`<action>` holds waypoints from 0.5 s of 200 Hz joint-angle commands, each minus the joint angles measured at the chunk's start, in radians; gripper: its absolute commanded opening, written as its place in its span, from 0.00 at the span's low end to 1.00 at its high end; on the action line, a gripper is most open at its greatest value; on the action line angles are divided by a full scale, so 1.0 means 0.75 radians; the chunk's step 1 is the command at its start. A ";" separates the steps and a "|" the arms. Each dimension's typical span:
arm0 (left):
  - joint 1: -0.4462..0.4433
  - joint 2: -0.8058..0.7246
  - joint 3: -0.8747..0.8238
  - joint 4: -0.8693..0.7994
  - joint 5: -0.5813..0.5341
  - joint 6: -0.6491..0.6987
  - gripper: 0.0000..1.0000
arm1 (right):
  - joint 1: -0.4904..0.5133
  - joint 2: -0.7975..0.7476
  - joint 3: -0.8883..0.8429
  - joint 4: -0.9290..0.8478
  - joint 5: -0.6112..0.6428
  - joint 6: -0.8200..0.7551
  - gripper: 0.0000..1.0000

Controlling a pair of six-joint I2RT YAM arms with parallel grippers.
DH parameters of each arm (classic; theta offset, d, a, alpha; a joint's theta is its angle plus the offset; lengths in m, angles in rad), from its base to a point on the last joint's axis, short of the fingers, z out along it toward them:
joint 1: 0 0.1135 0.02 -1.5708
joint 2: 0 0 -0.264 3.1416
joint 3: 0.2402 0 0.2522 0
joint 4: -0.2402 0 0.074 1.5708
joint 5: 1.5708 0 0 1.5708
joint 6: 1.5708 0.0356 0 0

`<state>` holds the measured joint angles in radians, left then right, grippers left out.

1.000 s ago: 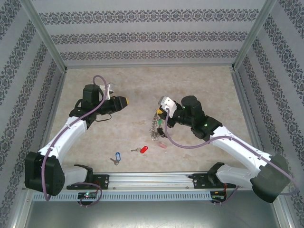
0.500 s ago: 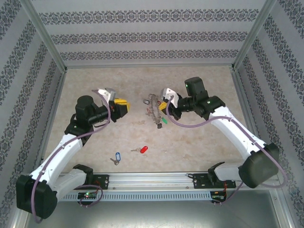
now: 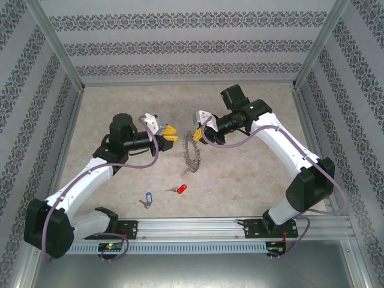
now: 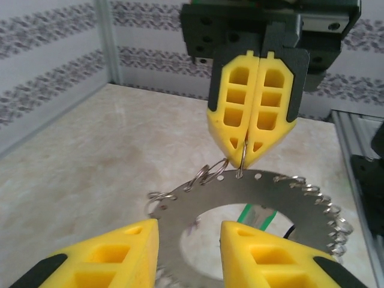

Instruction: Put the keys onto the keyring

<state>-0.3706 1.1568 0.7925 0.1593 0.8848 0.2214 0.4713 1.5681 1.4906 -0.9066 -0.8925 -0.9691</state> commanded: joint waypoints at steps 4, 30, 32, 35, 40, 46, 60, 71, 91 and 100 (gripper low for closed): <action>-0.074 0.065 0.077 0.067 0.111 0.110 0.32 | 0.034 0.017 0.066 -0.028 -0.085 -0.054 0.00; -0.101 0.105 0.101 0.067 0.097 0.163 0.30 | 0.052 0.020 0.063 -0.003 -0.068 -0.046 0.00; -0.101 0.105 0.100 0.078 0.095 0.159 0.30 | 0.052 0.019 0.062 -0.001 -0.067 -0.047 0.00; -0.104 0.108 0.097 0.098 0.087 0.150 0.30 | 0.054 0.018 0.058 0.002 -0.064 -0.046 0.00; -0.105 0.110 0.090 0.125 0.076 0.136 0.30 | 0.057 0.016 0.054 0.009 -0.059 -0.044 0.00; -0.109 0.114 0.090 0.142 0.069 0.134 0.29 | 0.059 0.014 0.048 0.027 -0.053 -0.030 0.00; -0.113 0.128 0.101 0.124 0.079 0.147 0.29 | 0.067 0.012 0.042 0.039 -0.041 -0.020 0.00; -0.121 0.139 0.120 0.066 0.092 0.185 0.29 | 0.070 0.010 0.039 0.042 -0.037 -0.015 0.00; -0.137 0.140 0.129 0.024 0.091 0.224 0.27 | 0.075 0.004 0.035 0.041 -0.018 -0.005 0.00; -0.142 0.140 0.124 0.032 0.088 0.222 0.27 | 0.075 0.005 0.031 0.044 -0.010 0.004 0.00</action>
<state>-0.4473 1.2572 0.8516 0.1814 0.9199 0.3325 0.5133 1.5803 1.5074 -0.9028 -0.8696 -0.9726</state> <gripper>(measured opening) 0.277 0.050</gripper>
